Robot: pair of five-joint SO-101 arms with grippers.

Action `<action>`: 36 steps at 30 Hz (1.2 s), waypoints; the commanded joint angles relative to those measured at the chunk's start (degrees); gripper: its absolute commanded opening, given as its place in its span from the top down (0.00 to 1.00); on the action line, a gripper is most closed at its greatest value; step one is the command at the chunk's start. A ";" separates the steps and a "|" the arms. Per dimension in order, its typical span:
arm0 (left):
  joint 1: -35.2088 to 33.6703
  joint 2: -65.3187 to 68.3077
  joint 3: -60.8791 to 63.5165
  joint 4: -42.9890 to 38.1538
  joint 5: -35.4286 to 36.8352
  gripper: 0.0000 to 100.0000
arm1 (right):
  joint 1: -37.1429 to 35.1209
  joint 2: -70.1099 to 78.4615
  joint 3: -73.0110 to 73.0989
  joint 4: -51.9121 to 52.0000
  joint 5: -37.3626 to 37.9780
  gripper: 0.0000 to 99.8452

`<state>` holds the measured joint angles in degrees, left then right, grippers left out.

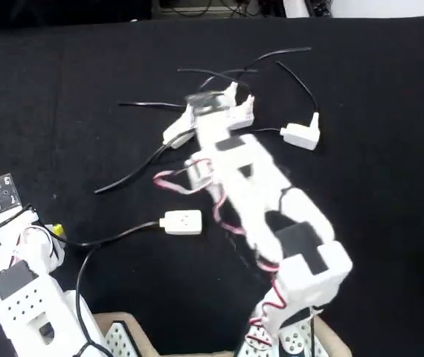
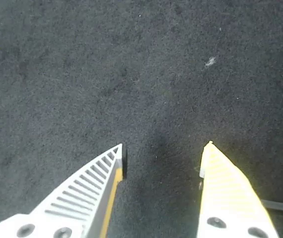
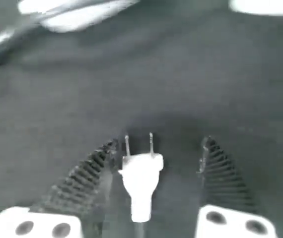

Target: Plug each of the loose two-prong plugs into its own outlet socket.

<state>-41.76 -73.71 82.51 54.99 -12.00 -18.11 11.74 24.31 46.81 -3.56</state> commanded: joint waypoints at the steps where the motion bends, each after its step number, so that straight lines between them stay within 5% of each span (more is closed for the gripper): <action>1: 0.75 -0.62 -0.57 -1.14 -0.18 0.74 | 8.70 -0.13 -2.33 1.05 2.81 0.75; 14: 3.47 -0.62 -0.48 -0.70 -0.18 0.74 | 23.12 -17.27 -2.24 15.38 14.86 0.75; 27: 3.47 -0.62 0.04 -1.05 -0.18 0.74 | 18.81 -28.18 13.67 22.59 70.68 0.75; 36: 3.47 -0.62 0.04 -1.05 -0.18 0.74 | 15.56 -28.09 22.02 10.46 79.91 0.75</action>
<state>-39.12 -73.71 83.12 54.90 -12.00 0.09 -14.29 45.14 60.00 74.86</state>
